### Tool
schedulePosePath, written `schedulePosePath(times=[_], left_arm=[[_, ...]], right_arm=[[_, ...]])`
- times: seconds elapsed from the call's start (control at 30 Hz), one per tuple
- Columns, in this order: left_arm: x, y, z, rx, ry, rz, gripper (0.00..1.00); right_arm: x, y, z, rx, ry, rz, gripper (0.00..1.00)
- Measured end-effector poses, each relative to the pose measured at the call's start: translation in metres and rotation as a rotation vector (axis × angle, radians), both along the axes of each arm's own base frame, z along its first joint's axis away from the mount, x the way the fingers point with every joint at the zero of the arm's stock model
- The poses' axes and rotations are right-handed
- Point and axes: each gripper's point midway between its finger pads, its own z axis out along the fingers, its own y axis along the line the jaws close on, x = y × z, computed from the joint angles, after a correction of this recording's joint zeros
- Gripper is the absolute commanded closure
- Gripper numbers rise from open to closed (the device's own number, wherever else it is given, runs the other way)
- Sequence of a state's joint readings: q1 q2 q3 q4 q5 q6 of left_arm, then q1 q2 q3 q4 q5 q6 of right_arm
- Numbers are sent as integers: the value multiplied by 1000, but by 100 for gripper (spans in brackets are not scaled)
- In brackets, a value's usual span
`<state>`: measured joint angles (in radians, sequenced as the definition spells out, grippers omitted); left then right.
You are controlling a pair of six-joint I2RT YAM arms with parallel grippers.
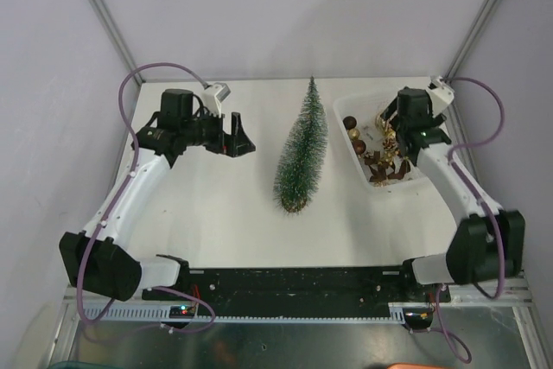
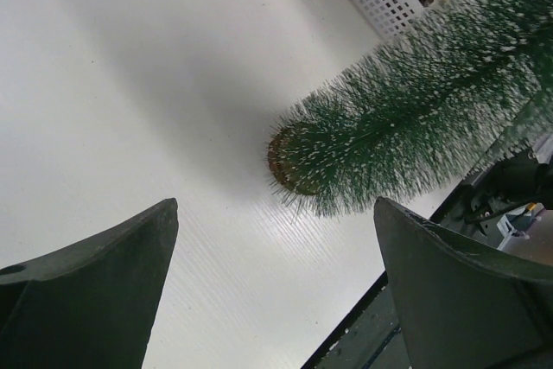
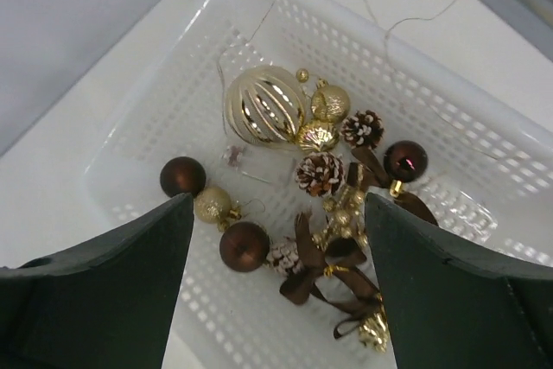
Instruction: Decorate the small christmas tree
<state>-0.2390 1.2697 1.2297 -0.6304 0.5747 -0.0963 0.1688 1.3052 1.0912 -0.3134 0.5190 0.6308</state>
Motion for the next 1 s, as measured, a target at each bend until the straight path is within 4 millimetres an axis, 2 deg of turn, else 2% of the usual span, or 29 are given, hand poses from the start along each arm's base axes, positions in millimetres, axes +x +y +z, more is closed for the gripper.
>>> schedulePosePath(times=[0.17,0.33,0.53,0.83,1.0], left_arm=[[7,-1,-12,12,36,3,0],[13,-3,-20,17,61,3,0],[15,-3,-24,19,75,1,0],[14,-4,-24,16,76,-3,0],[14,-4,-23,15,74,-3,0]], right_arm=[[40,1,-48,-3,107,19,17],[43,-14,-87,12,205,-18,16],[39,-30,-93,19,227,-56,19],[28,-21,-101,44,251,-4,36],[16,-13,-105,66,269,43,35]])
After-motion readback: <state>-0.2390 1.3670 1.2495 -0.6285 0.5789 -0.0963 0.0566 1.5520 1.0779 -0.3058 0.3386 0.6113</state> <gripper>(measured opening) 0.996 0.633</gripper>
